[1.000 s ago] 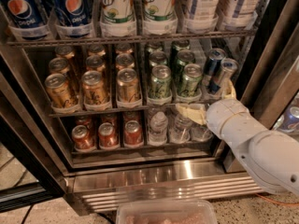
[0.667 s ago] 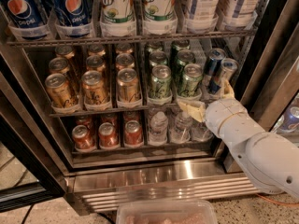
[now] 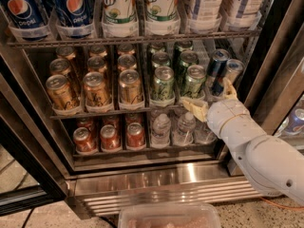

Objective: Pick green can from middle shelf of fridge

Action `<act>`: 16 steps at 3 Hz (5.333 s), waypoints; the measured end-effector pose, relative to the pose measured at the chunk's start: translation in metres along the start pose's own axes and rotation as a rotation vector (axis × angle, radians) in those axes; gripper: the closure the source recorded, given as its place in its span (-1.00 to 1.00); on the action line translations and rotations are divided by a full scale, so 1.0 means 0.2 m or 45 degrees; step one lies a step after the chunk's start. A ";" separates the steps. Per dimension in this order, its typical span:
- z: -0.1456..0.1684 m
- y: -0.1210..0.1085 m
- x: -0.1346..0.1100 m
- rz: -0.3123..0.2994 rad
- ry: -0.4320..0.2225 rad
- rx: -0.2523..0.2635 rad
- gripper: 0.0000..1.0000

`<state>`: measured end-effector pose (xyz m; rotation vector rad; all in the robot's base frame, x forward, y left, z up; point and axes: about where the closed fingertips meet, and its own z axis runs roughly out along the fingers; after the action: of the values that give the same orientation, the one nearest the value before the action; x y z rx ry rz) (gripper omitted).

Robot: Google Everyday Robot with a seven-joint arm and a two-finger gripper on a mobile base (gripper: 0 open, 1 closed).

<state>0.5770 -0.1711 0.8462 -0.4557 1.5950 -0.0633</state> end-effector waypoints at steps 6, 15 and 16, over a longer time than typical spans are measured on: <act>-0.03 0.13 -0.03 0.012 0.020 -0.058 -0.28; 0.24 0.11 -0.03 0.078 -0.017 -0.025 0.99; 0.24 0.11 -0.03 0.078 -0.017 -0.025 1.00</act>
Offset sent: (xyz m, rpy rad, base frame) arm -0.0401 0.0352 0.0032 -0.0138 0.0686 0.1006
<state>0.6182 -0.1380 0.8399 -0.4216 1.5965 0.0020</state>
